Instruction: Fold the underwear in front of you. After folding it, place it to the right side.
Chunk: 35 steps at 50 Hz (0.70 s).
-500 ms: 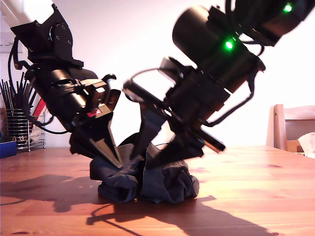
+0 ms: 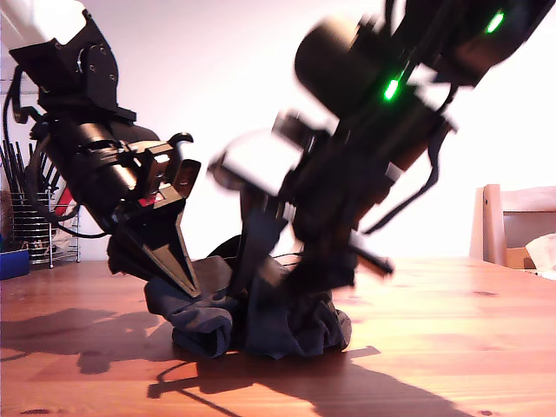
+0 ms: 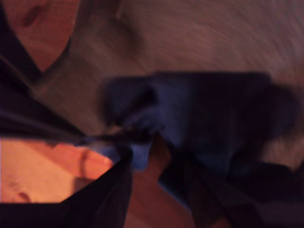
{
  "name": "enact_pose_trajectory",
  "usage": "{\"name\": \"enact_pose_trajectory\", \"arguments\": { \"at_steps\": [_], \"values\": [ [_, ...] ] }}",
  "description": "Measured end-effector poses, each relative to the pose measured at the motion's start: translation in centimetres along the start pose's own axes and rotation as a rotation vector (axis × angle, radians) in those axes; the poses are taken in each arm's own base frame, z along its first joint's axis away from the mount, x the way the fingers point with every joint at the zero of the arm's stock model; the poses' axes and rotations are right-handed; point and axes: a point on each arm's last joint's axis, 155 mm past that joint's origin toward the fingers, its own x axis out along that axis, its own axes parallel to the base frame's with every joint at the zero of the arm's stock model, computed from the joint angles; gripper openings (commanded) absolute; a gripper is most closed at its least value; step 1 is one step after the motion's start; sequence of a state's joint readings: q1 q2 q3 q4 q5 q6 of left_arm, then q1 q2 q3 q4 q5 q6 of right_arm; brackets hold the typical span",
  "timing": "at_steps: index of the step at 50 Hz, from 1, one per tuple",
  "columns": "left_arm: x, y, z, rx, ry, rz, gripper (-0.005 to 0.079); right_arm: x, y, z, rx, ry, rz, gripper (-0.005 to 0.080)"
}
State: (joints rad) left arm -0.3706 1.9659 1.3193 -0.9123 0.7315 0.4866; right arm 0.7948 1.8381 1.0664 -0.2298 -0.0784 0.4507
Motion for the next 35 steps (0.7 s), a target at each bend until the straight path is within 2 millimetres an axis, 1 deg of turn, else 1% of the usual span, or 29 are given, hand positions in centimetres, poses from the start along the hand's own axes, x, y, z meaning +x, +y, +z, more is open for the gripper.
{"name": "enact_pose_trajectory", "arguments": {
  "at_steps": [3,10,18,22,26,32,35],
  "values": [
    [0.0,0.0,0.0,0.001,0.000,0.000,-0.0023,-0.4,-0.5,0.4,-0.018,0.003,-0.043,0.0305],
    [0.0,0.0,0.0,0.001,0.000,0.000,-0.0023,-1.1,-0.9,0.3,-0.059,0.045,-0.084,0.0305],
    [0.0,0.1,0.1,0.008,-0.005,0.002,-0.0023,-1.3,-1.9,-0.8,-0.055,0.097,-0.114,0.0306],
    [0.0,0.1,0.1,0.008,-0.005,0.002,-0.0023,-1.3,-2.2,-0.7,-0.060,0.097,-0.118,0.0306],
    [0.0,0.0,0.1,0.006,-0.003,0.000,-0.0023,-1.3,-2.1,-0.5,-0.062,0.089,-0.115,0.0306],
    [0.0,-0.1,-0.1,0.000,0.002,-0.004,-0.0023,-1.2,-1.6,0.5,-0.065,0.050,-0.093,0.0310],
    [0.0,-0.1,-0.1,-0.003,0.003,-0.006,-0.0023,-1.2,-1.4,0.5,-0.065,0.049,-0.086,0.0320]
  ]
}}
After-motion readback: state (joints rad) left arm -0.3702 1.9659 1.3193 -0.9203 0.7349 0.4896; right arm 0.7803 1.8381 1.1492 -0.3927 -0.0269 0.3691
